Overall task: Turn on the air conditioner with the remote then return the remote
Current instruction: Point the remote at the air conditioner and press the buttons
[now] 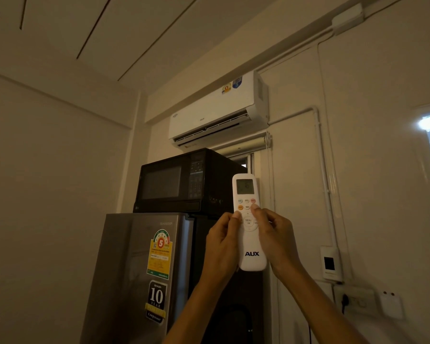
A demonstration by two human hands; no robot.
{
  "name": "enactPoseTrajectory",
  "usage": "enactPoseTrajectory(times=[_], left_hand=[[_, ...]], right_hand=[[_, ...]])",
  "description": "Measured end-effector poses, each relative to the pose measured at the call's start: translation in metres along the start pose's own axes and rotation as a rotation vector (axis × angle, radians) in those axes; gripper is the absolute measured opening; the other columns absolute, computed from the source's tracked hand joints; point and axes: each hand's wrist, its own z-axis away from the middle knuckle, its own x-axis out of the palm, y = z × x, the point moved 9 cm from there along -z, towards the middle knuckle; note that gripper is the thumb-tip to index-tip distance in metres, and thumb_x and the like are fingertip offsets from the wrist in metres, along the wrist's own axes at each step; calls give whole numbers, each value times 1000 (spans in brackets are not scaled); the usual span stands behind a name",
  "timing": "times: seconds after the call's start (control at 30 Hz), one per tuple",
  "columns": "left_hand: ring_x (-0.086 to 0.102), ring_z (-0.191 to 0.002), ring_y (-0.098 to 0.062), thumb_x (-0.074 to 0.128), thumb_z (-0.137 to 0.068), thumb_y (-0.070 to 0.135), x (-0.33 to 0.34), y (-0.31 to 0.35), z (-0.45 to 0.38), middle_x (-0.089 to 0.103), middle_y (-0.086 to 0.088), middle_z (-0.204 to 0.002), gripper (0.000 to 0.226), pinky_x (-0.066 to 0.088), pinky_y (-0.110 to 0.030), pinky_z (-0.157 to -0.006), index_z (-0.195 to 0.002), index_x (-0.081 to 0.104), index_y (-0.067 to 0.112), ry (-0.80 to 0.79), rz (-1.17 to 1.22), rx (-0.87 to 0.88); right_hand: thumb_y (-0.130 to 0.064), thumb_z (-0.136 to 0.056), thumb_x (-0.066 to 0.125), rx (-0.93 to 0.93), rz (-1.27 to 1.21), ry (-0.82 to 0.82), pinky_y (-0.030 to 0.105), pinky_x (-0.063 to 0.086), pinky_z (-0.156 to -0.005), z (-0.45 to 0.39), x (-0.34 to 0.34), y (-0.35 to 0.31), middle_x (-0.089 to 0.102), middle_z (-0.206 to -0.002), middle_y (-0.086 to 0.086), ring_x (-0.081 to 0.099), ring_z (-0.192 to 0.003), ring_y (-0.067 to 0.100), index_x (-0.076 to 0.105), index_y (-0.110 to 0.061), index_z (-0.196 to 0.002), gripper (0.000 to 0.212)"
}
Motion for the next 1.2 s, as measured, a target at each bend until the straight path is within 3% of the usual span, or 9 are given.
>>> enactPoseTrajectory(times=[0.1,0.4,1.0,1.13,1.2], left_hand=[[67,-63,-5,37,-94,22,0,0,0,63,0,-82,17,54,-15,-52,-86,51,26,2,-7,-3],[67,-64,-6,36,-94,23,-1,2,-1,63,0,-83,17,55,-17,-54,-86,51,26,3,1,1],[67,-65,-5,37,-94,21,2,1,0,63,2,-84,17,55,-15,-53,-86,51,28,8,4,2],[68,-65,-5,37,-94,23,2,-2,-1,63,1,-84,16,55,-16,-53,-86,51,25,10,-9,-8],[68,-66,-5,37,-94,23,1,-4,-1,63,1,-84,16,55,-16,-53,-86,51,25,11,-9,-12]], right_hand=[[-35,-86,50,-2,15,-2,16,50,-48,0,-1,-1,66,-89,4,64,-64,10,61,-14,-98,26],[-36,-85,50,0,8,3,22,49,-53,0,0,-3,66,-87,3,64,-64,12,60,-18,-94,23],[-34,-86,51,-13,1,6,21,48,-52,-1,-3,-1,63,-83,-2,63,-63,10,57,-21,-91,15],[-35,-86,50,-20,10,4,16,50,-47,-1,-3,1,64,-86,-1,63,-64,10,58,-21,-92,17],[-35,-86,50,-16,7,5,20,51,-51,-1,-3,3,66,-90,1,64,-65,11,59,-19,-94,20]])
